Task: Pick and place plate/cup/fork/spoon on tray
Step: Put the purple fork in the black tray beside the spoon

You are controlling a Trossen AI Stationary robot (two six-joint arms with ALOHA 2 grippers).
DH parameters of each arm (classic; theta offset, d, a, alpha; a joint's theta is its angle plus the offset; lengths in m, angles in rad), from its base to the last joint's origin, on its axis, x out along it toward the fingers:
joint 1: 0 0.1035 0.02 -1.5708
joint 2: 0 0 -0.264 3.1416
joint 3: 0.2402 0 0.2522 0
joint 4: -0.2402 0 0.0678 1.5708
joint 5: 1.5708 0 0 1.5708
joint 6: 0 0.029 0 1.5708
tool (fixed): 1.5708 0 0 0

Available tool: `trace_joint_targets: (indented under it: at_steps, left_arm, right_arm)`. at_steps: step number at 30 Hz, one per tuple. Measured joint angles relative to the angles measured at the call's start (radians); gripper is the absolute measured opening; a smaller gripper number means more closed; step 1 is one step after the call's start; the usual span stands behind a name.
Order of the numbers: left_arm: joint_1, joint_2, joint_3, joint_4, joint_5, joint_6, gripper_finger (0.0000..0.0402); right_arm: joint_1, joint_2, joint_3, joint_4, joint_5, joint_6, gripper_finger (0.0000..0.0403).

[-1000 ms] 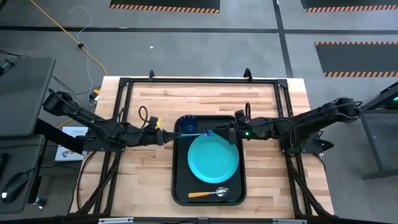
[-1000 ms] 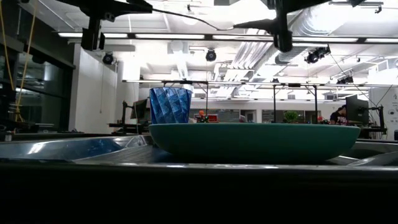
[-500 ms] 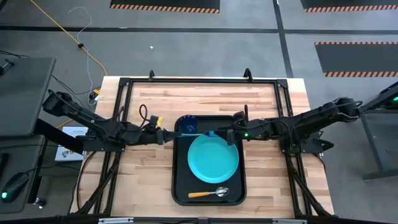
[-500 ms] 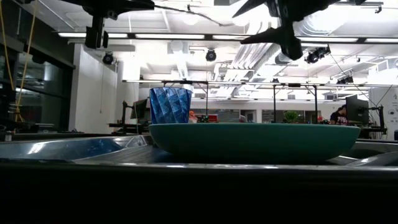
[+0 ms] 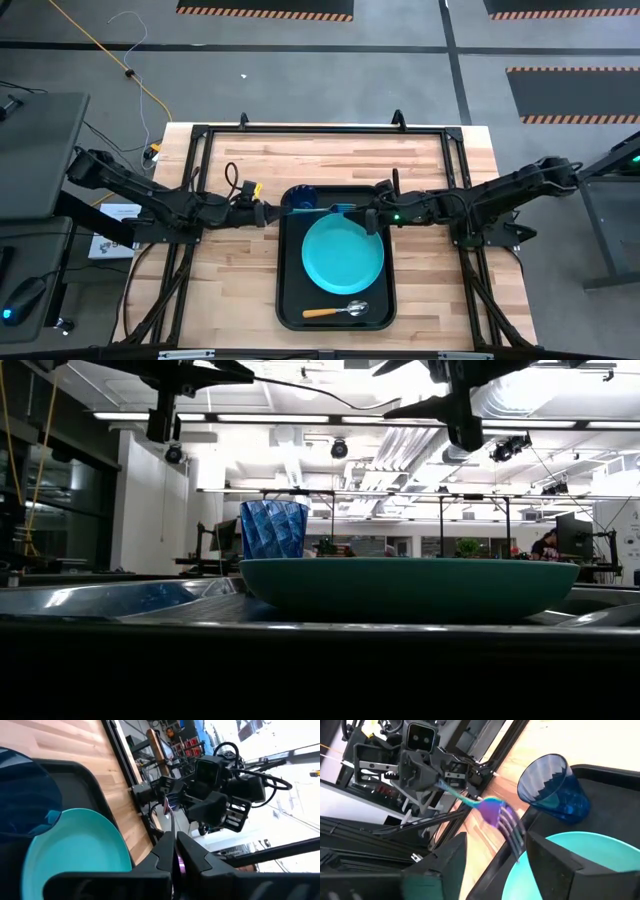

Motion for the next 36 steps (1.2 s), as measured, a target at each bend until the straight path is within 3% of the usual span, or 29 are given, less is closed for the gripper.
trace_joint_targets:
  at_steps: [8, 22, 27, 33, 36]
  left_arm:
    - [0.003, 0.008, 0.0, -0.002, 0.023, 0.008, 0.0]
    - [0.003, 0.037, 0.0, 0.008, 0.013, 0.005, 0.0]
    - [0.003, 0.037, 0.0, 0.008, 0.011, 0.008, 0.0]
    - [0.003, 0.038, 0.0, 0.003, 0.008, 0.044, 0.003]
    - [0.014, 0.037, 0.0, 0.006, 0.063, 0.077, 0.0057]
  right_arm:
    - [0.0, 0.0, 0.0, 0.0, 0.007, 0.0, 0.0125]
    - [0.0, 0.0, 0.0, -0.047, 0.004, 0.01, 0.0052]
    - [0.0, 0.0, 0.0, -0.054, 0.002, 0.011, 0.0008]
    - [0.0, -0.003, 0.0, -0.053, -0.028, 0.025, 0.0002]
    - [0.0, -0.029, 0.0, -0.089, -0.06, 0.025, 0.0002]
